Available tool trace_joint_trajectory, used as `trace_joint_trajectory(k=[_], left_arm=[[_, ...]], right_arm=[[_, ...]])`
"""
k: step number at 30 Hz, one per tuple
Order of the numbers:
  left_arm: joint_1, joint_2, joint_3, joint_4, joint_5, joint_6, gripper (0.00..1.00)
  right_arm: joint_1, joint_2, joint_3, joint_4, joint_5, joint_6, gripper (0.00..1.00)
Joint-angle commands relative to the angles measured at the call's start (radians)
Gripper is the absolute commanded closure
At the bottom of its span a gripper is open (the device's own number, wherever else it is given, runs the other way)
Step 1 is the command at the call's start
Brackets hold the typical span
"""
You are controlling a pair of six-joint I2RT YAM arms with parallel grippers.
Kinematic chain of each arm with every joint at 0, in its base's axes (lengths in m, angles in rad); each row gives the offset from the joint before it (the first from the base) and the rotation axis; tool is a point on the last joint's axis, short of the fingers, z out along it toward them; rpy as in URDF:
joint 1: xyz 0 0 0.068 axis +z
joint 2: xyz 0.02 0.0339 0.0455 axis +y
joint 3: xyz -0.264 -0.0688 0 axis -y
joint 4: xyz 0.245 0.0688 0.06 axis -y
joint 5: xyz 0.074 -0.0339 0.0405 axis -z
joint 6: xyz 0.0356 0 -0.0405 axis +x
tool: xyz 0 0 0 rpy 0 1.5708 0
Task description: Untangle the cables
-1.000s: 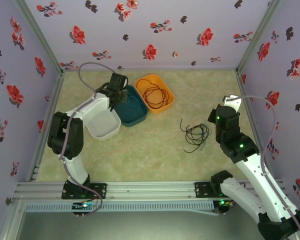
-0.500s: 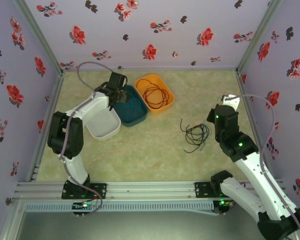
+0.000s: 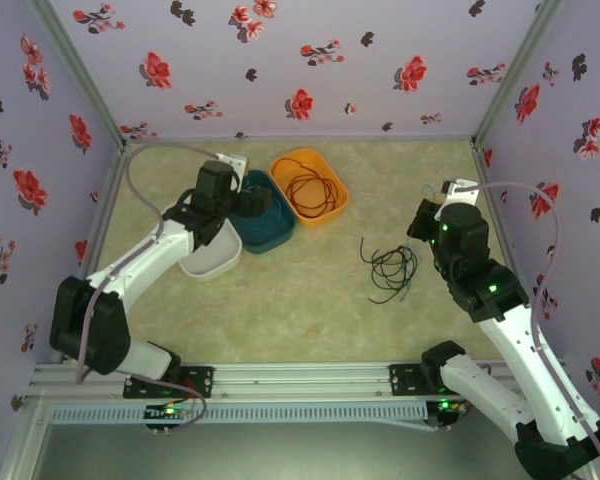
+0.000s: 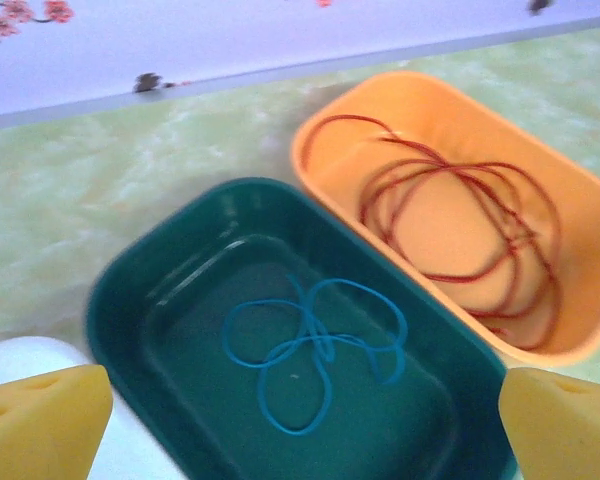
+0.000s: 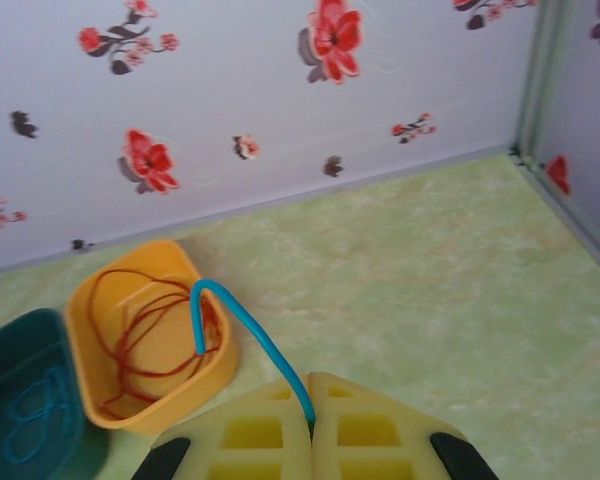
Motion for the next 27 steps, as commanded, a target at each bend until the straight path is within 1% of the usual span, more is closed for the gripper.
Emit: trace_joint_trajectory(k=[1,3,6,9,11,14,16,20,22,27], left_arm=[[-0.029,-0.084,-0.120,0.257,0.130,-0.024,0.00],[-0.048,-0.127,-0.194,0.391,0.188,-0.043,0.00],[-0.087,-0.157,-0.260,0.537,0.251,-0.065,0.00],[-0.160,-0.139,-0.281,0.620,0.261,-0.056,0.00],[-0.219,-0.096,-0.290,0.683,0.261,-0.032,0.00],[-0.290,0.014,-0.286,0.812,0.263,-0.047,0.02],[-0.324,0.115,-0.266,0.909,0.270,-0.057,0.09],[-0.380,0.276,-0.210,1.081,0.302,-0.071,0.19],[-0.396,0.336,-0.170,1.108,0.304,-0.074,0.22],[-0.430,0.421,-0.097,1.091,0.309,-0.022,0.22]], right_arm=[[-0.005,0.019,0.041,0.002,-0.132,0.047,1.00],[-0.005,0.039,0.045,0.017,-0.181,0.067,1.00],[-0.005,0.074,0.047,0.041,-0.229,0.102,1.00],[-0.002,0.109,0.046,0.066,-0.272,0.130,1.00],[0.001,0.130,0.046,0.081,-0.297,0.148,1.00],[0.008,0.157,0.036,0.130,-0.339,0.181,1.00],[0.013,0.175,0.034,0.176,-0.382,0.204,1.00],[0.028,0.209,0.044,0.231,-0.438,0.230,1.00],[0.040,0.221,0.050,0.243,-0.447,0.233,1.00],[0.066,0.241,0.053,0.264,-0.445,0.238,1.00]])
